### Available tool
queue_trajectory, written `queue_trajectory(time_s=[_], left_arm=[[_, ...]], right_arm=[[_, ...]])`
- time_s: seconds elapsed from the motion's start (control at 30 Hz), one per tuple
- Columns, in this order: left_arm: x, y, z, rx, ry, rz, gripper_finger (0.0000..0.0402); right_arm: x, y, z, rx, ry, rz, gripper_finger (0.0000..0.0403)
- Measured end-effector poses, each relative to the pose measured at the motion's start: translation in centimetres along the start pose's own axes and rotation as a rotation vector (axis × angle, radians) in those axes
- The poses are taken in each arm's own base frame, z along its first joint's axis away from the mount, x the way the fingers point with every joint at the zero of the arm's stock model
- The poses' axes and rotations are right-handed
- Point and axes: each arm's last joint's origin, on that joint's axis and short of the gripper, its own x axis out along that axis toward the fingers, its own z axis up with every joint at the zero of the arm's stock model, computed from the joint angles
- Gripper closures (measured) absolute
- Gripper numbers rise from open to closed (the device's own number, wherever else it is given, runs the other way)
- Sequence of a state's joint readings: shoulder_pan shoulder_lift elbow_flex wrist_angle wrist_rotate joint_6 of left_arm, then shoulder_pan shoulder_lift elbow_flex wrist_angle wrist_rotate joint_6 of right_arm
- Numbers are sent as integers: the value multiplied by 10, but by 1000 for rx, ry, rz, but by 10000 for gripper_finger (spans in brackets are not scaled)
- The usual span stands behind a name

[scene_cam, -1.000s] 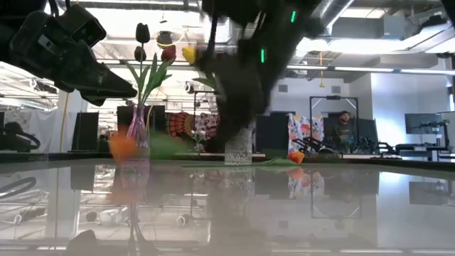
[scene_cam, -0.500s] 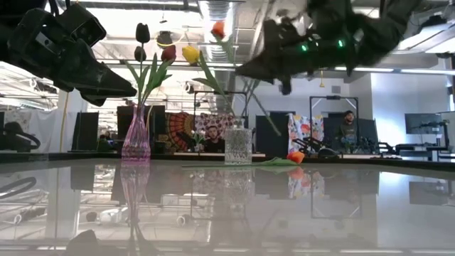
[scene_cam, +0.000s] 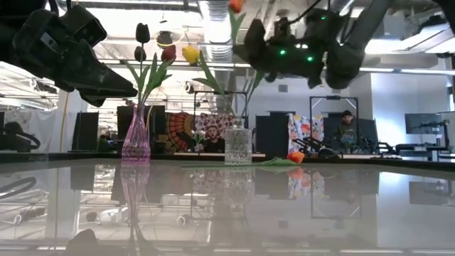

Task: Sort flowers into vase by color
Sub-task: Put the bottom orange flower into the transparent vase

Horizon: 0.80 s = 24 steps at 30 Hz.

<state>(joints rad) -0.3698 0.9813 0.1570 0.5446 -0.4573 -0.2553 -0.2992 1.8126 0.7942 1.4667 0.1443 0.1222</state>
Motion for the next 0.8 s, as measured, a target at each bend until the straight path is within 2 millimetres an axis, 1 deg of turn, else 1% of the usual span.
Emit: queue_trajectory(time_s=[0.03, 0.1, 0.17, 0.27, 0.4, 0.53, 0.63, 0.8], left_arm=[[0, 0, 0, 0, 0, 0, 306], [0, 0, 0, 0, 0, 0, 306], [0, 0, 0, -2, 0, -1, 306], [0, 0, 0, 1, 6, -17, 306], [0, -1, -1, 9, 14, -40, 306], [0, -1, -1, 15, 19, -39, 306], [0, -1, -1, 15, 19, -39, 306], [0, -1, -1, 15, 18, -39, 306]], right_arm=[[4, -2, 0, -2, -5, 5, 387], [11, -3, 7, -1, -47, 4, 387], [14, -3, 10, -18, -49, 3, 387], [14, -4, 7, -71, -16, -3, 387], [14, -4, 11, -77, -32, -6, 387], [14, -7, 3, -130, 40, -54, 387], [14, -8, 3, -165, 50, -63, 387], [14, -8, 0, -173, 82, -64, 387]])
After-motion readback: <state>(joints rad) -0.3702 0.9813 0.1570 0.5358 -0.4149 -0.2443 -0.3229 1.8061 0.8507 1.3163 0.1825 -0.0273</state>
